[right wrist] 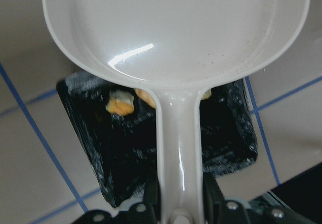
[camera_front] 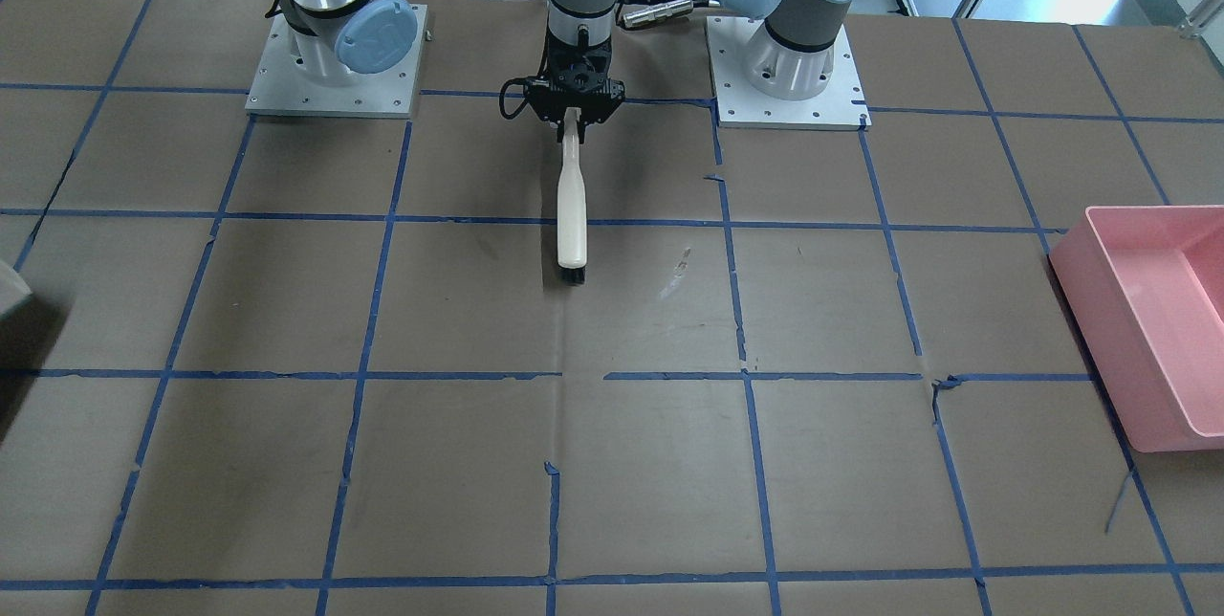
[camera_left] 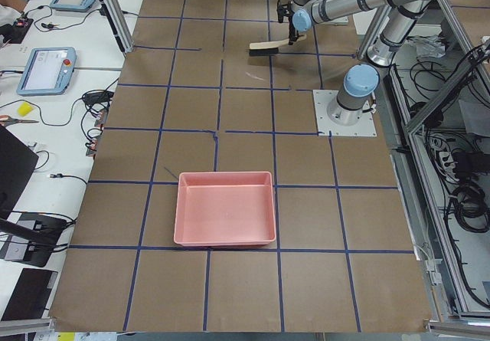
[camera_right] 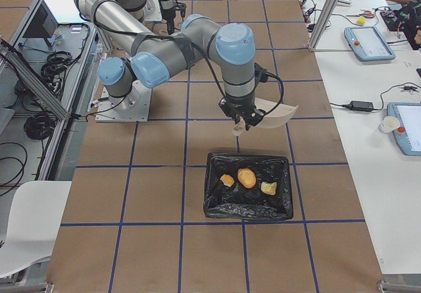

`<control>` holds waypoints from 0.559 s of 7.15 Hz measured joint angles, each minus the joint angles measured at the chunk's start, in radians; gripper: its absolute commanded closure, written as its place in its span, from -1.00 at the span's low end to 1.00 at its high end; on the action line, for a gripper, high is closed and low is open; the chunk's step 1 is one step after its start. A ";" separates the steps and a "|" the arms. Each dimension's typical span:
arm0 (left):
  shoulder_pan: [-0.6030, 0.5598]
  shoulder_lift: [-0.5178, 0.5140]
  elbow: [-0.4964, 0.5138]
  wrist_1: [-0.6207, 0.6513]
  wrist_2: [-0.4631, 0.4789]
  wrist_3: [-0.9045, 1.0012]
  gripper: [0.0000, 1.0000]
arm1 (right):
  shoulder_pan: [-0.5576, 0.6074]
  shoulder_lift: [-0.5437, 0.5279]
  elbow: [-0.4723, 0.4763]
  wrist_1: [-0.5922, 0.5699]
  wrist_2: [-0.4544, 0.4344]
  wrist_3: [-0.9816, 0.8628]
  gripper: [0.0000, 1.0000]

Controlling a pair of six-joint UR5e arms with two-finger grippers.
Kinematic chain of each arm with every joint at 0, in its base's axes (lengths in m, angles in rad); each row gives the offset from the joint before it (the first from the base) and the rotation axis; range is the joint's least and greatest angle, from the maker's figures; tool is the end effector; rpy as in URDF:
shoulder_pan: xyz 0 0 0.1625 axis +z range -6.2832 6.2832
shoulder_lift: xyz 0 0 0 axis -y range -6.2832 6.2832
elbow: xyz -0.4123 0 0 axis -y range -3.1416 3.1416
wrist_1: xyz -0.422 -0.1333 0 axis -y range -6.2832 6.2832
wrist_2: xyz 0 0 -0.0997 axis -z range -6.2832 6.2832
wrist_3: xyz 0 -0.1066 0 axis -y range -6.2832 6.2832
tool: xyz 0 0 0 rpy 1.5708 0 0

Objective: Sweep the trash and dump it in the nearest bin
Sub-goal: 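Tip the dustpan over the black trash bin with the right gripper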

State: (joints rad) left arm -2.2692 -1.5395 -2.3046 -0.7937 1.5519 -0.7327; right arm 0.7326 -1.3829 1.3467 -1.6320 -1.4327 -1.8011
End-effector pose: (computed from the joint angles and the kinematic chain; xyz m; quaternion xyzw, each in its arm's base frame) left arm -0.3715 -0.2320 0.2031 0.0168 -0.9991 0.0219 0.0316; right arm -0.3532 -0.5168 0.4874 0.4644 -0.8816 0.0788 0.0299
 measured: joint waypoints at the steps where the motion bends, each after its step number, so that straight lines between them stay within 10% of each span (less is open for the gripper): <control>1: 0.000 0.000 0.000 0.002 -0.010 -0.001 0.90 | 0.042 -0.027 0.081 -0.001 0.015 0.122 1.00; 4: -0.001 -0.001 0.001 0.005 -0.023 -0.001 0.78 | 0.225 -0.045 0.206 -0.030 0.038 0.485 1.00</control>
State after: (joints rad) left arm -2.2702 -1.5401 -2.3041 -0.7891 1.5285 -0.7333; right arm 0.9572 -1.4281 1.5525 -1.6620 -1.3946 -1.3160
